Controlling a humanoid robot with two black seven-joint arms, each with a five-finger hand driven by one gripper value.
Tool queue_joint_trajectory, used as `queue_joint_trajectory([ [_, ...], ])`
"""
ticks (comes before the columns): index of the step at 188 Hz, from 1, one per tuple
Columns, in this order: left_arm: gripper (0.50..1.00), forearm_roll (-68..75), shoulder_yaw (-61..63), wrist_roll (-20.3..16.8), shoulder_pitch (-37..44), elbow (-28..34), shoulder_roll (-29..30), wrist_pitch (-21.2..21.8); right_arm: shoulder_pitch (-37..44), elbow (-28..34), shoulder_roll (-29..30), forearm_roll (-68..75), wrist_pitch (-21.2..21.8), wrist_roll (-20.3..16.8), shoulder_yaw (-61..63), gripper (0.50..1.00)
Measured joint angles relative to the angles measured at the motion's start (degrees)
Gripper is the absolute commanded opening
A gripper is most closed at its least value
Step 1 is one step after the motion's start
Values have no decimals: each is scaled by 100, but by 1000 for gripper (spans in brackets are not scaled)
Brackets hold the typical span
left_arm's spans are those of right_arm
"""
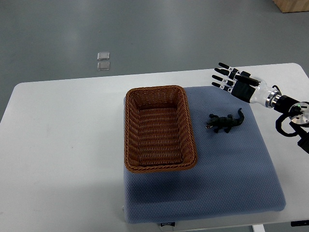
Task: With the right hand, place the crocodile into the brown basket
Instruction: 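Raise the right hand and rotate it palm-down above the crocodile toy, then lower the right hand over the dark crocodile toy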
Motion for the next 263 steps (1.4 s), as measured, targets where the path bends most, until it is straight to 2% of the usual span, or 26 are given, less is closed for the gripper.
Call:
queue_joint_trajectory([
  [85,1000,-2,-2,0,1,5,0,0,268,-2,-120,-105,44,13,-15,926],
  [128,1000,-2,-2,0,1,5,0,0,356,-1,-241,-936,47,31,-48,926],
  [166,1000,-2,-2,0,0,5,0,0,401,45,-456,-1999,47,791,-68,926],
  [212,1000,-2,-2,0,0,5,0,0,655,153,-981,-3486,47,1705,-251,928],
  [231,1000,-2,-2,0,0,5,0,0,677,266,-1013,-3898,48,1847,-265,926],
  [263,1000,-2,-1,0,1,5,0,0,690,311,-1030,-4377,48,1879,-290,926],
])
